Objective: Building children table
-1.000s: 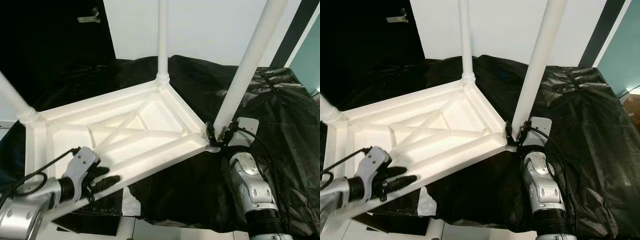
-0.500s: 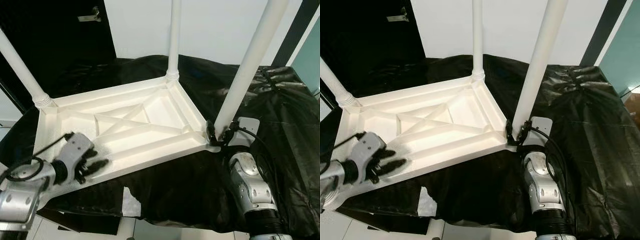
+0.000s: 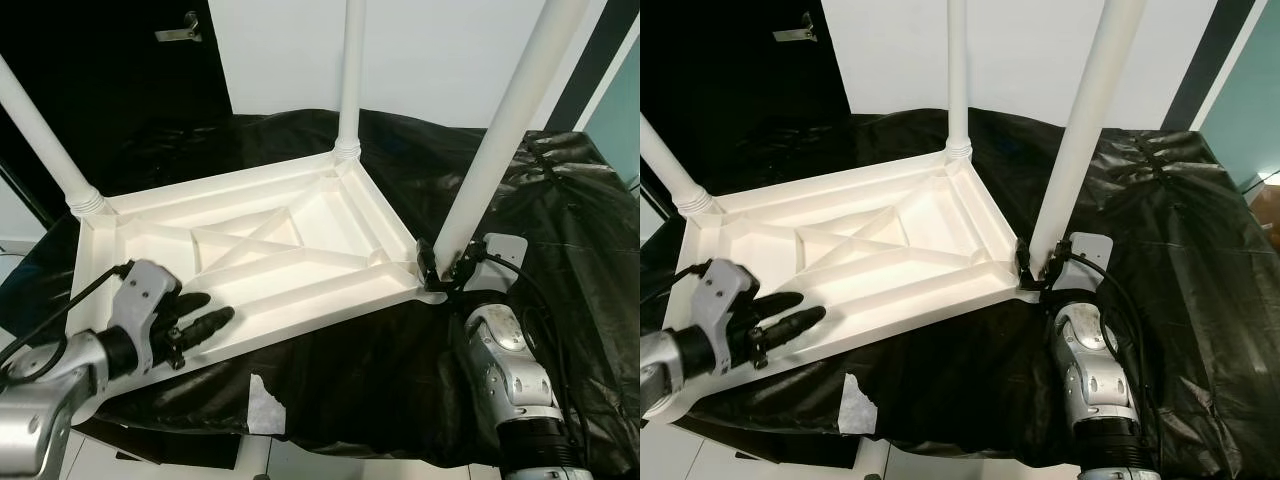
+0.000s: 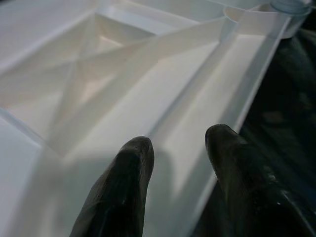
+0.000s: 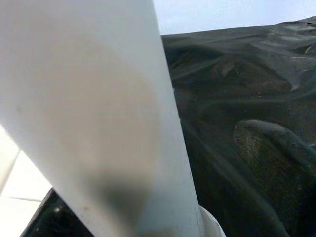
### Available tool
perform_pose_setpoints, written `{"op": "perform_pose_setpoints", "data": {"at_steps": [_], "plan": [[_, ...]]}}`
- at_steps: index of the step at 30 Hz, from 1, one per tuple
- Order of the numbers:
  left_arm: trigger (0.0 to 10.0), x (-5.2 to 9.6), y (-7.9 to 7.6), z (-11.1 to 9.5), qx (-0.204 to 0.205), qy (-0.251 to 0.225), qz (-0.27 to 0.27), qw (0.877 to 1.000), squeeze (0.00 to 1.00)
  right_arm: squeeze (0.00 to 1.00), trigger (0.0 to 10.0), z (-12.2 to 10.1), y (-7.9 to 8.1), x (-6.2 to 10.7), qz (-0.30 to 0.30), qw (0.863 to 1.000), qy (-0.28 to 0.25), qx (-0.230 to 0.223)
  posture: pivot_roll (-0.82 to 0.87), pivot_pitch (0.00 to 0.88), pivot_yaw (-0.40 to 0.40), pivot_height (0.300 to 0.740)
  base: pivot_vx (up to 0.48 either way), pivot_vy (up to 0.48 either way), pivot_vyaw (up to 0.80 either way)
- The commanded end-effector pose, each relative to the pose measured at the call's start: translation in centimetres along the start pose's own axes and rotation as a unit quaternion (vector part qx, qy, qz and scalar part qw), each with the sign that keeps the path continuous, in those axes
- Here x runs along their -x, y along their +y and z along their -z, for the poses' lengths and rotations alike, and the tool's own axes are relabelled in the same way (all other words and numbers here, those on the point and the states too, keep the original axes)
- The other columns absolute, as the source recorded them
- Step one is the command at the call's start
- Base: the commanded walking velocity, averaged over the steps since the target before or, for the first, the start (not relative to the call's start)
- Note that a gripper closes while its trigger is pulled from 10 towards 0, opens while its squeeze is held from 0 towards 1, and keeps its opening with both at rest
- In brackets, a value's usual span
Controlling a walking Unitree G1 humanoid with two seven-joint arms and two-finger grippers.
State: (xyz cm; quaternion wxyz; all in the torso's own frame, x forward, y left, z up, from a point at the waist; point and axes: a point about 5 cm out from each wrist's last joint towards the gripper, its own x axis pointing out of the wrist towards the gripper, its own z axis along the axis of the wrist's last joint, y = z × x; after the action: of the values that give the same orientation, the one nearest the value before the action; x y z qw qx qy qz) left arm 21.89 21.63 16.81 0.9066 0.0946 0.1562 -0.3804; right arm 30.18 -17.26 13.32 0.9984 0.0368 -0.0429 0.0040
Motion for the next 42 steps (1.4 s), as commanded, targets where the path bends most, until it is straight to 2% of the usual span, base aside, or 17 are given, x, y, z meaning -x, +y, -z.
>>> {"op": "perform_pose_setpoints", "data": {"at_steps": [1,4,7,9,12,14,16,19,27,28,33,34,37,39,42], "plan": [[10.0,0.2,-0.2,-0.2,0.001,-0.003,0.014,1.000,0.00,0.00,10.0,-0.5,-0.4,-0.1,0.005,1.000,-0.015,-0.005,0.04,0.035,-0.010,0.740,0.000,0.000,0.00],[10.0,0.3,-0.6,0.2,0.012,-0.007,0.013,1.000,0.00,0.00,10.0,-0.6,0.0,-0.4,-0.005,1.000,-0.013,0.000,0.06,0.035,-0.031,0.740,0.000,0.000,0.00],[10.0,1.2,-2.9,2.2,0.050,0.012,0.055,0.997,0.00,0.00,10.0,-0.8,1.3,-1.2,-0.046,0.998,-0.003,0.041,0.06,0.033,-0.044,0.740,0.000,0.000,0.00],[10.0,1.2,-2.9,2.2,0.050,0.012,0.055,0.997,0.00,0.00,10.0,-0.8,1.3,-1.2,-0.046,0.998,-0.003,0.041,0.06,0.033,-0.044,0.740,0.000,0.000,0.00],[10.0,1.6,-3.5,3.0,0.048,0.049,0.065,0.996,0.00,0.00,10.0,-0.7,1.2,-1.4,-0.050,0.998,0.002,0.046,0.07,0.033,-0.051,0.740,0.000,0.000,0.00],[10.0,1.2,-2.6,3.5,0.019,0.073,0.029,0.997,0.00,0.00,10.0,-0.7,1.0,-1.4,-0.051,0.998,0.003,0.046,0.06,0.035,-0.047,0.740,0.000,0.000,0.00],[10.0,0.9,-2.0,3.5,0.006,0.076,0.007,0.997,0.00,0.00,10.0,-0.7,1.0,-1.4,-0.051,0.998,0.003,0.046,0.06,0.035,-0.043,0.740,0.000,0.000,0.00],[10.0,0.4,-0.6,2.3,-0.014,0.051,-0.031,0.998,0.00,0.00,10.0,-0.6,0.8,-1.1,-0.047,0.998,0.004,0.047,0.05,0.034,-0.032,0.740,0.000,0.000,0.00],[10.0,0.5,-0.3,0.7,-0.017,0.019,-0.034,0.999,0.00,0.00,10.0,0.1,1.0,-0.5,-0.063,0.997,0.019,0.043,0.04,0.036,-0.022,0.740,0.000,0.000,0.00],[10.0,0.5,-0.4,0.4,-0.022,0.013,-0.029,0.999,1.00,0.00,10.0,0.3,1.0,-0.2,-0.066,0.997,0.022,0.042,0.04,0.036,-0.021,0.740,0.000,0.000,0.00],[10.0,0.5,-0.4,0.2,-0.037,0.015,-0.024,0.999,1.00,0.00,10.0,0.5,1.2,0.1,-0.080,0.995,0.024,0.049,0.04,0.036,-0.017,0.740,0.000,0.000,0.00],[10.0,0.3,-0.3,0.1,-0.040,0.014,-0.025,0.999,0.00,0.00,10.0,0.4,0.9,0.0,-0.076,0.996,0.021,0.044,0.04,0.036,-0.016,0.740,0.000,0.000,0.00],[10.0,-0.4,-0.1,-0.2,-0.045,0.002,-0.021,0.999,0.00,0.00,10.0,-0.5,-0.5,-1.1,-0.050,0.998,0.001,0.041,0.03,0.033,-0.014,0.740,0.000,0.000,0.00],[10.0,-0.5,-0.1,-0.4,-0.045,-0.001,-0.020,0.999,0.00,0.00,10.0,-0.7,-0.7,-1.3,-0.046,0.998,-0.003,0.043,0.03,0.031,-0.014,0.740,0.000,0.000,0.00],[10.0,-0.9,-0.2,-1.4,-0.029,-0.038,0.005,0.999,0.00,0.00,10.0,-1.2,-1.0,-2.1,-0.046,0.997,-0.013,0.054,0.03,0.028,-0.013,0.740,0.000,0.000,0.00]]}}
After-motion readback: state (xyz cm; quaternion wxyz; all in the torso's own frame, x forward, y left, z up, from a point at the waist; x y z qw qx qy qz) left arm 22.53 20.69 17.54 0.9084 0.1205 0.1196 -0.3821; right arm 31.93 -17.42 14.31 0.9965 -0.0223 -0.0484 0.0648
